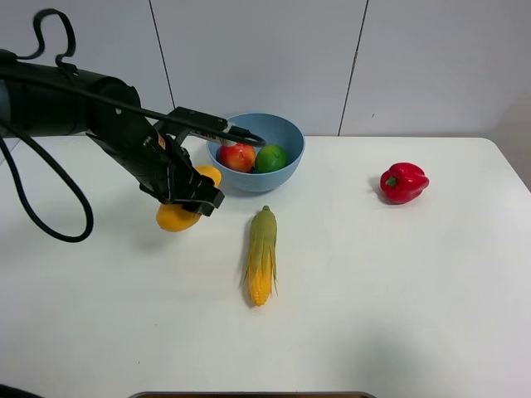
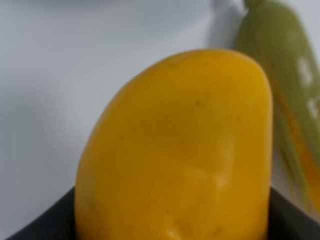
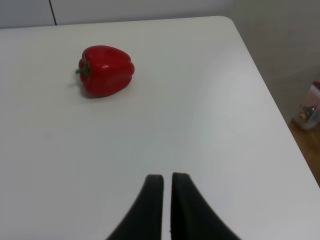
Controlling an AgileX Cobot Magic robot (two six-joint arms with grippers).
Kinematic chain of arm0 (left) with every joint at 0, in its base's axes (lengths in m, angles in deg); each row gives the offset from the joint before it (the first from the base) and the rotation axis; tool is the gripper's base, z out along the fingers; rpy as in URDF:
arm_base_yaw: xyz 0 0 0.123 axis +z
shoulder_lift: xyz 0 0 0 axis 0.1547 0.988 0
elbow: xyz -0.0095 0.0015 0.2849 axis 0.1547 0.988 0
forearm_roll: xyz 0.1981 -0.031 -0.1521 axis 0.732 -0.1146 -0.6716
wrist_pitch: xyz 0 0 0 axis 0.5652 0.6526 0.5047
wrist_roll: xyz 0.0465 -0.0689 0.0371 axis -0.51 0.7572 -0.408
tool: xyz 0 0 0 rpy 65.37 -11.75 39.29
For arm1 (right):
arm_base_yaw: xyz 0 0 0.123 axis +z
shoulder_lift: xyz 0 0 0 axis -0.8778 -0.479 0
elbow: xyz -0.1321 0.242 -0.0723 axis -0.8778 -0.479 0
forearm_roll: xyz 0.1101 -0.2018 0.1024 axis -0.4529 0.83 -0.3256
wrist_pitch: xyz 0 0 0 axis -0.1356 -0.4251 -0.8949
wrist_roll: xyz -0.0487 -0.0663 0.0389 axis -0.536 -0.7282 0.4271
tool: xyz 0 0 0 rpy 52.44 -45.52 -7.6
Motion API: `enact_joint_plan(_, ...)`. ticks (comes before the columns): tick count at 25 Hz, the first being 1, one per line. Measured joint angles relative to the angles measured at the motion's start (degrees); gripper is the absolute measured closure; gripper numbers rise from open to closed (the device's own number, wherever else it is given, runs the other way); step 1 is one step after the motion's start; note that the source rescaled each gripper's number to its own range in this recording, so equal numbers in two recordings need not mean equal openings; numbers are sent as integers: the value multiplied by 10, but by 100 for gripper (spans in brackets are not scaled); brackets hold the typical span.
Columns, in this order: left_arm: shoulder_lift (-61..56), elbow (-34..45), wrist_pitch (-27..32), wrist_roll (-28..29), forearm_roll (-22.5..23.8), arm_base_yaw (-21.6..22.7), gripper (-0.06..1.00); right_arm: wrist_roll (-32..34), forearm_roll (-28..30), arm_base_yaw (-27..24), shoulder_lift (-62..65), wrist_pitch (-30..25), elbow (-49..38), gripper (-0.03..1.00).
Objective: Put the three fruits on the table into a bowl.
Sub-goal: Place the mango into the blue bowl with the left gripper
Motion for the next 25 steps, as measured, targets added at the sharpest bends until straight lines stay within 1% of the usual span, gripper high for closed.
enact_joint_plan(8,-51,-2,-9,0,9,0,90,0,0,0,0,0,0,97)
enact_joint_plan(15,-53,-4,-5,0,11,0,90,0,0,0,0,0,0,97)
enact_joint_plan(17,-53,-4,-12,0,21,0,90,0,0,0,0,0,0,97)
enact_joint_plan(20,-53,-4,-60,0,49,0,90,0,0,0,0,0,0,97)
enact_joint_plan(22,-53,-4,-106,0,65,0,90,0,0,0,0,0,0,97)
enact_joint_plan(25,-51,-15,-145,1,73,4,90,0,0,0,0,0,0,97)
